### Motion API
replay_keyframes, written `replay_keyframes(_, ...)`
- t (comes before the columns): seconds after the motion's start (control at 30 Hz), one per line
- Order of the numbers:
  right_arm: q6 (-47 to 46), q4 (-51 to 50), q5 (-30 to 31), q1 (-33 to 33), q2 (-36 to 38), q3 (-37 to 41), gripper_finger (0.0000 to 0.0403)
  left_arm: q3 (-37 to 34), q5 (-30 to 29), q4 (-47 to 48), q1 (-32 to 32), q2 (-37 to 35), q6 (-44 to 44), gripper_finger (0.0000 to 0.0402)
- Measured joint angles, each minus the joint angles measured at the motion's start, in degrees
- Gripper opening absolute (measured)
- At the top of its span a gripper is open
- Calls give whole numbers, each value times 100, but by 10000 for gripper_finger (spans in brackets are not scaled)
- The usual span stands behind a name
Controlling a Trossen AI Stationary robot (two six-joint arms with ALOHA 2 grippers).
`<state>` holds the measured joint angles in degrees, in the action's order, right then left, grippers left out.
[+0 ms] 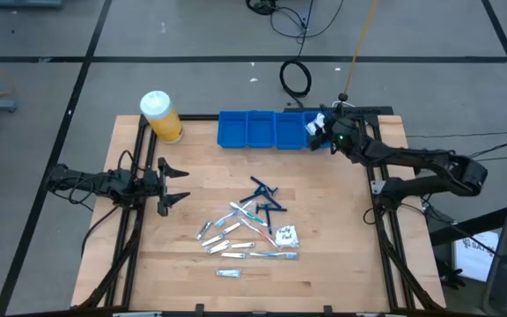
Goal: Pick & Place Travel size toiletries
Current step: Put the white cotton pack into the right blue basket
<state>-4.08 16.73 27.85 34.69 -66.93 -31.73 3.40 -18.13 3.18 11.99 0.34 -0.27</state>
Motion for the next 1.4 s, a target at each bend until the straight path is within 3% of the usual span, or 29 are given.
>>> replay_keyframes(0.1,37,-58,391,22,87,0,153,0,-2,-1,0,2,0,310)
replay_keyframes(0.57,-146,-27,193,391,-1496,0,107,0,0,0,-2,2,0,310)
replay_keyframes(0.73,-134,-32,149,389,-1501,0,105,0,0,0,0,2,2,310)
replay_keyframes(1.0,-346,-75,-870,615,-1609,0,95,0,0,0,-1,2,2,310)
replay_keyframes(1.4,-311,28,-862,655,-1497,-2,88,0,0,0,0,2,0,310)
